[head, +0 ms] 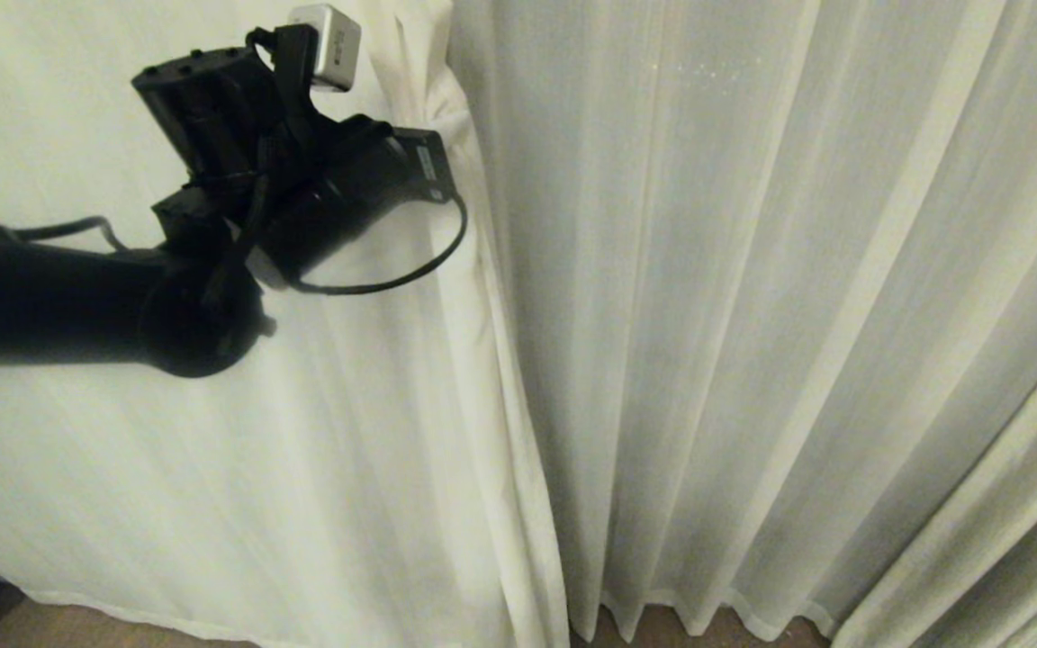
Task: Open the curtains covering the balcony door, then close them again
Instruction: Close the inner curtains on both sides
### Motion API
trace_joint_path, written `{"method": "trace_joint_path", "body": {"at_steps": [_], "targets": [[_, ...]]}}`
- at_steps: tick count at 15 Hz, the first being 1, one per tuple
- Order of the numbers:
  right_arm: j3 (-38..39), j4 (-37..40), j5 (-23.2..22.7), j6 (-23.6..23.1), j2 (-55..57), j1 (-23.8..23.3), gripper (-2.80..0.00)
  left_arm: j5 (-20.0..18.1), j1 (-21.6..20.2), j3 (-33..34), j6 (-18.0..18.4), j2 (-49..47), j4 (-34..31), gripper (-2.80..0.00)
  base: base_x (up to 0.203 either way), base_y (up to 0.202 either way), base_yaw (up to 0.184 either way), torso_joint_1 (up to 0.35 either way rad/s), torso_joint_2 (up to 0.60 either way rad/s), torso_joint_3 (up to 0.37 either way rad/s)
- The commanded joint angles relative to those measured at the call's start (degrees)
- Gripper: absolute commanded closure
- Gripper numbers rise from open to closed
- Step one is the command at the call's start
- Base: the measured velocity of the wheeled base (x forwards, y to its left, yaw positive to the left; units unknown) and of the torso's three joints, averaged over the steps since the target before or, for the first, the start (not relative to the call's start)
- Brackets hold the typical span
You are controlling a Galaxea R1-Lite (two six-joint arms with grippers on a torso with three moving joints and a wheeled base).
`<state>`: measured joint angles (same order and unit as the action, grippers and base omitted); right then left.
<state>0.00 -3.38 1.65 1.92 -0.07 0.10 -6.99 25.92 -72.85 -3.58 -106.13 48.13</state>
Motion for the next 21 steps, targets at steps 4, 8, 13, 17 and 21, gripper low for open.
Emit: {"method": "trace_joint_path", "body": {"at_steps": [4, 8, 13, 17, 21], "targets": [[0.0, 0.0, 0.0, 0.0, 0.1, 0.0, 0.0, -0.1, 2.1, -2.0, 0.1, -4.0, 0.2, 0.0, 0.0, 0.0, 0.0, 0.0, 0.0, 0.0], [0.0, 0.0, 0.0, 0.0, 0.1, 0.0, 0.0, -0.1, 2.5, -9.5, 0.2, -10.3, 0.2, 0.0, 0.0, 0.0, 0.0, 0.0, 0.0, 0.0], [0.0, 0.0, 0.0, 0.0, 0.1, 0.0, 0.0, 0.3, 3.0, -14.2, 0.2, -15.7, 0.3, 0.0, 0.0, 0.0, 0.0, 0.0, 0.0, 0.0], [0.0, 0.0, 0.0, 0.0, 0.1, 0.0, 0.0, 0.7, 0.8, -14.0, 0.2, -16.3, 0.3, 0.0, 0.0, 0.0, 0.0, 0.0, 0.0, 0.0], [0.0, 0.0, 0.0, 0.0, 0.1, 0.0, 0.0, 0.7, -4.6, -14.3, 0.1, -17.6, 0.3, 0.0, 0.0, 0.0, 0.0, 0.0, 0.0, 0.0]]}}
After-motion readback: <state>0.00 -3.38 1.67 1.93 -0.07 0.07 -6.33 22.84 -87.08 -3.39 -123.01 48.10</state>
